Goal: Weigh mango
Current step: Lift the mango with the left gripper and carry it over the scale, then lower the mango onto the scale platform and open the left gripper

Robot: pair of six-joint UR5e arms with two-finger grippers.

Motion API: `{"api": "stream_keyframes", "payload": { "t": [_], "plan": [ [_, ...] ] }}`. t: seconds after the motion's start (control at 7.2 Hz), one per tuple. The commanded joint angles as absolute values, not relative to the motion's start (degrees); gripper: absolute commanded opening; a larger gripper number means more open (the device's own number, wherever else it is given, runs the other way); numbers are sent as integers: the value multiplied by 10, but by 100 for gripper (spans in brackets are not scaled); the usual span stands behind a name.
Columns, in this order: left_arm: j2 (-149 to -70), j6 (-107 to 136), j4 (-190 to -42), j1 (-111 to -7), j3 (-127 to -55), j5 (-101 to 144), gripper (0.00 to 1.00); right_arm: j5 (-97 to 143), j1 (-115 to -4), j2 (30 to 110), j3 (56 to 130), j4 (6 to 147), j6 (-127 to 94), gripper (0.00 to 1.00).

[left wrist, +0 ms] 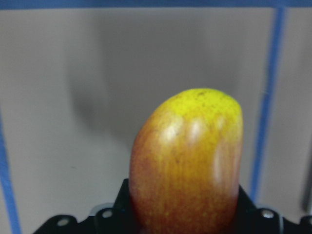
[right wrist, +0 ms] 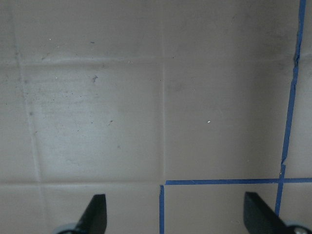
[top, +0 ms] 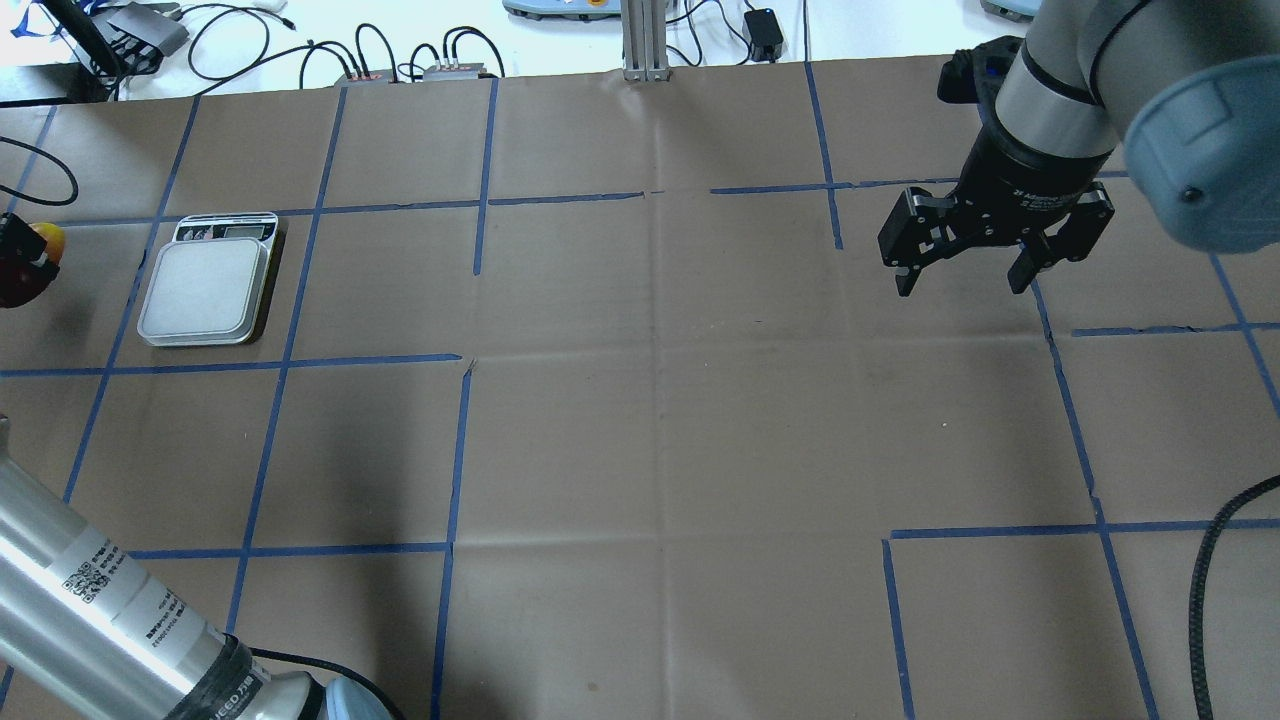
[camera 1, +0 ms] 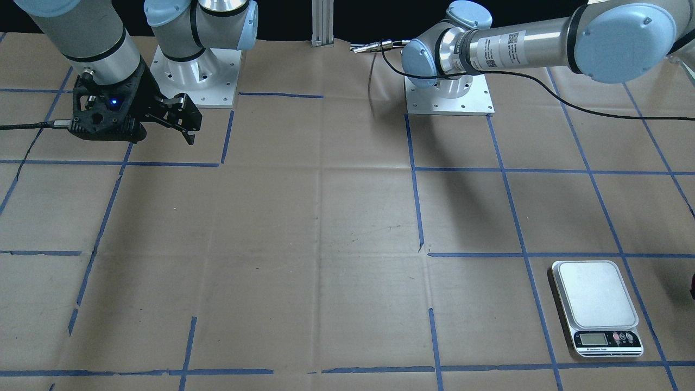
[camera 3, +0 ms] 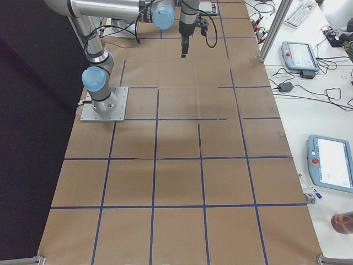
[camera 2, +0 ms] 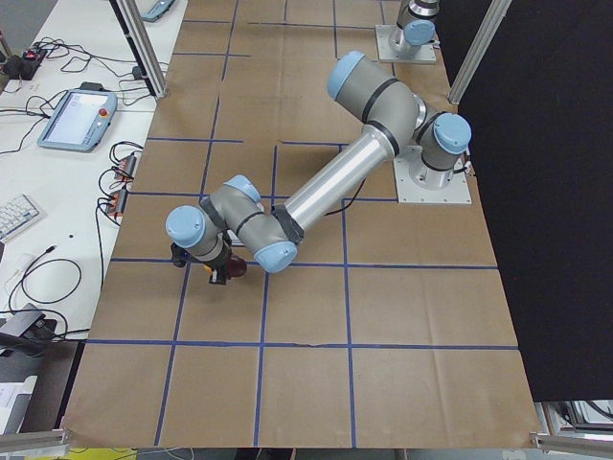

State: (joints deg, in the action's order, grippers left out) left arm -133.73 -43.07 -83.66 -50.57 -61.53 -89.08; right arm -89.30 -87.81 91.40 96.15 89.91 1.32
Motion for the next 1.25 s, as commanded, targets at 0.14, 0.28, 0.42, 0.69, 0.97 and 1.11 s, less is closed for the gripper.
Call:
{"api": "stream_keyframes", "payload": {
  "t": [0.14,0.28,0.42,0.69,0.97,1.11],
  "plan": [
    [-1267,-352,-747,-587,-762,-891,0,-893,-878,914,962,899,13,100],
    [-1260,-344,-741,-603,-780,-893,0,-893,-878,914,962,899,13,100],
    [-1257,-343,-741,-603,-788,-891,0,-893,-878,914,962,899,13,100],
    [-1265,-345,-732,-604,-786,-893,5,-893,-878,914,962,899,13,100],
    [-1265,-347,-729,-603,-786,-896,20,-893,-878,914,962,899,13,100],
    [-1266,-348,-703,-603,-789,-896,36,-893,-878,914,962,899,13,100]
  ]
}}
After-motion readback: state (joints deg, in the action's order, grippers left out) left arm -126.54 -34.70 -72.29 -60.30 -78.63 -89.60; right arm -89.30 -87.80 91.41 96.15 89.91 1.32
